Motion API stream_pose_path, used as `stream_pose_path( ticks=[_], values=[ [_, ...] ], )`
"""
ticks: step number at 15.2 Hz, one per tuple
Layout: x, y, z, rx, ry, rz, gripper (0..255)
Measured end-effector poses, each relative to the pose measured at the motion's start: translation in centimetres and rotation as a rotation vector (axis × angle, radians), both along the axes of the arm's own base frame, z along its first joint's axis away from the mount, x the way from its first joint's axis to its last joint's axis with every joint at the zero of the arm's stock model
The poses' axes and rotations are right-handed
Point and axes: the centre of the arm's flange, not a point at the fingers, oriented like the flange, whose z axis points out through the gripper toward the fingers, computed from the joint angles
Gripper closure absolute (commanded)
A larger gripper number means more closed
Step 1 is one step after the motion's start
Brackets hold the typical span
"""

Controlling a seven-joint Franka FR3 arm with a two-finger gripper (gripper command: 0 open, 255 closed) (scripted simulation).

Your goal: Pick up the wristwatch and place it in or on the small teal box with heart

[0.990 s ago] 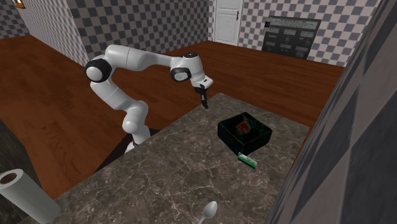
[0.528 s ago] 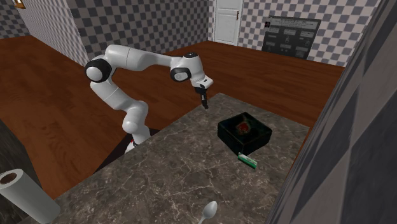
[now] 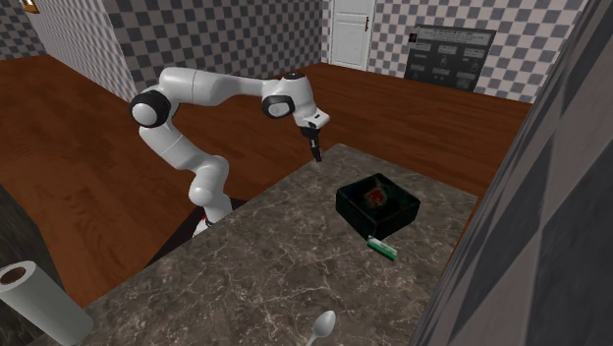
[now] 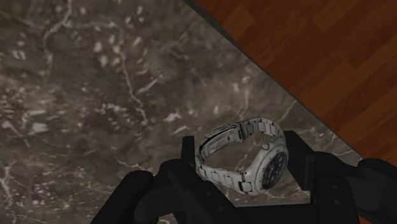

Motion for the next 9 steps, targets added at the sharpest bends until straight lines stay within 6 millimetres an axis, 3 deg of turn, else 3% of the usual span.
stream_pose_path(
  ticks=[9],
  values=[
    [0.0,0.0,4.8,0.000,0.000,0.000,255]
  ],
)
